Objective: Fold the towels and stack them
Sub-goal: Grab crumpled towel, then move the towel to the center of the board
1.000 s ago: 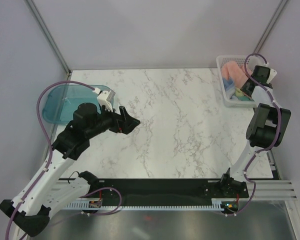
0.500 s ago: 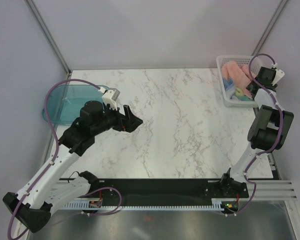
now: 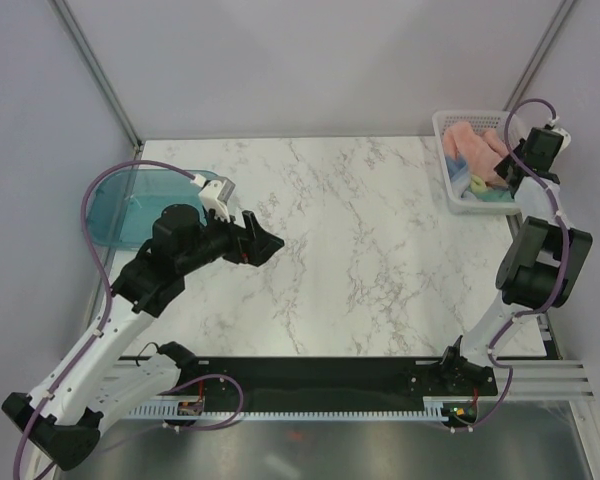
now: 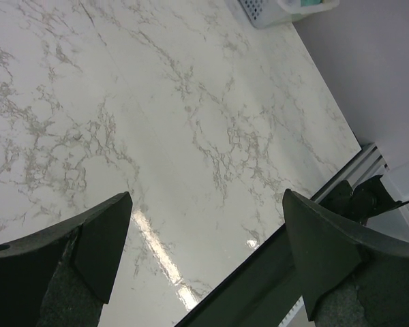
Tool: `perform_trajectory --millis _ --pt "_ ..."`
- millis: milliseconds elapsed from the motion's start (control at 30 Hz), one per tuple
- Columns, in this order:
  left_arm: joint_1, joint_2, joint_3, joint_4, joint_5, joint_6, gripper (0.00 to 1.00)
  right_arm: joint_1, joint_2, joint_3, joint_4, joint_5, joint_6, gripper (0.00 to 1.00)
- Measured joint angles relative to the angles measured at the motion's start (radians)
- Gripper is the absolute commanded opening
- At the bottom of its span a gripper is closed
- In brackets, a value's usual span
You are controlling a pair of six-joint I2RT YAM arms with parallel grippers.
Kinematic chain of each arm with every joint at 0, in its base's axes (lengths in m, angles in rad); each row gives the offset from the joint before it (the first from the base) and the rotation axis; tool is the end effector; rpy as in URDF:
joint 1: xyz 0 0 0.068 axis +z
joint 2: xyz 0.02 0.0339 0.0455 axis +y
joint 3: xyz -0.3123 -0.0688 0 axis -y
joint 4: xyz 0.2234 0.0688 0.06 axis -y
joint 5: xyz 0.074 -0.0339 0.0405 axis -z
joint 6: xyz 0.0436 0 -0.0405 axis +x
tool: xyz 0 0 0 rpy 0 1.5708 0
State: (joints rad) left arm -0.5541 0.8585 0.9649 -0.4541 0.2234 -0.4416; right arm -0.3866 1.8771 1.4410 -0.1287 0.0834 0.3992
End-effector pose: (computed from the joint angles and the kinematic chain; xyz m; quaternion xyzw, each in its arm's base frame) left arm 0.1150 -0.0825 0.3936 0.1096 0.8088 -0.3526 0.4577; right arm 0.4073 -0.1697 0.3084 0.3537 0.8010 -0.0335 0.4819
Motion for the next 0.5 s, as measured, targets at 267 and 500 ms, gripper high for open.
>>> perform_trajectory --millis 267,500 --pt "0.0 -0.034 0.037 -0.018 -0.011 -0.002 1.0 0.001 -0.259 0.058 -0.03 -0.161 0.058 0.0" --pt "0.0 -0.028 0.121 -0.064 -0.041 -0.002 1.0 0.001 -0.496 0.241 -0.053 -0.295 0.119 0.0"
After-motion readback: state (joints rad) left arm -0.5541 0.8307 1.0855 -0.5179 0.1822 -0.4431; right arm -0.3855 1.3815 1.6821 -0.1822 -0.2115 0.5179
